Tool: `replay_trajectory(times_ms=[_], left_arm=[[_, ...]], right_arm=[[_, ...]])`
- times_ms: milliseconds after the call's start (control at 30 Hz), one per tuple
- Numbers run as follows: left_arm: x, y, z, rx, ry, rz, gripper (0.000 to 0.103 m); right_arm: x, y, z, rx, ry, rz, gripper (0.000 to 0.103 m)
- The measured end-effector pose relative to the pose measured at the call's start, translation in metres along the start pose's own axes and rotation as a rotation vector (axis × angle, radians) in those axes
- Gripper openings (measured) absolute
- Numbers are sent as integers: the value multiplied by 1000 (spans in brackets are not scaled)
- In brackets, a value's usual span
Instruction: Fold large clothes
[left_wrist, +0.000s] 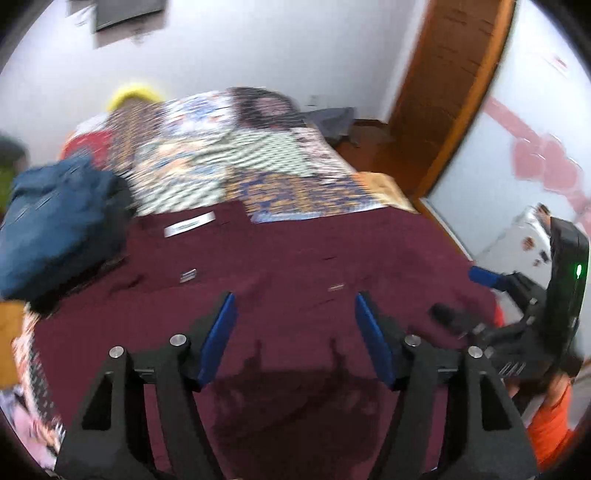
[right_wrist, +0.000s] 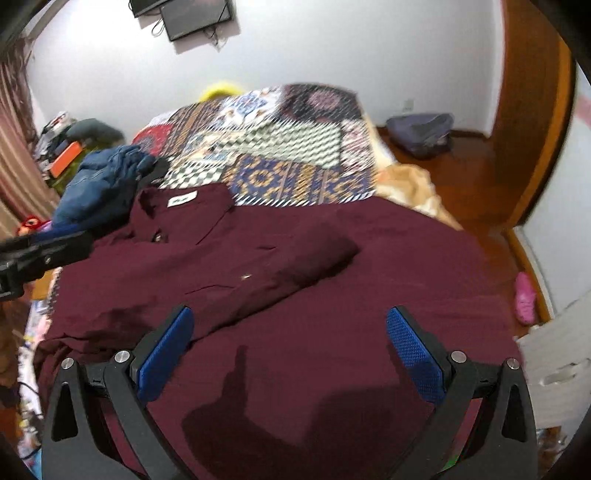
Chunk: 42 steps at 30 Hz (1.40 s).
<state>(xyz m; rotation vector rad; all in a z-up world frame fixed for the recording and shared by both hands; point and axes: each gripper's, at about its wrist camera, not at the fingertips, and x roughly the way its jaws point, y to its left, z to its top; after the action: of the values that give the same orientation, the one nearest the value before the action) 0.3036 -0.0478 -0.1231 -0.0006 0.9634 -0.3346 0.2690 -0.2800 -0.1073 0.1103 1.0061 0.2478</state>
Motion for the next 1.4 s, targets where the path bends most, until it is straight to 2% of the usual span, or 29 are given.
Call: replay_trajectory(times_ms=[67,233,300,400,467,533,600,700,833,1000,1167,1300,1400], left_arm=[[-3,34,-12,-57,11,43,66],[-16,112,-54,-174,26,208,66],[-21,139,-72,-231,29,240,66],[-26,173,-99,-302,44,285,66],[-28,189,-113,-339,49,299,66],[-30,203,-126,-387,53,285,66],[-31,216,-141,-439,69,260,66],[-29,221,-154,-464,93,241,66],[-23,215,-161,-470,120,219,66],[-20,194,-146,-418,111,209,66],[-15,164,-125,-329,93,210,66],[-5,145,-117,-292,103,180,66],[3,129,-116,-255,120,162,66]], right_arm=[[11,-4,7,22,35,20,103],[37,-16,26,103,114,32,103],[52,-21,33,144,146,21,102],[72,-21,35,185,190,34,88],[83,-22,33,212,220,36,75],[86,-22,33,217,202,-7,56],[82,-22,33,223,183,-15,50],[69,-24,35,233,143,8,36],[40,-19,43,203,60,42,26],[5,-9,44,114,-37,36,26],[27,-17,28,108,21,-19,28],[42,-34,9,151,78,-50,34],[34,-37,2,129,72,-53,41]])
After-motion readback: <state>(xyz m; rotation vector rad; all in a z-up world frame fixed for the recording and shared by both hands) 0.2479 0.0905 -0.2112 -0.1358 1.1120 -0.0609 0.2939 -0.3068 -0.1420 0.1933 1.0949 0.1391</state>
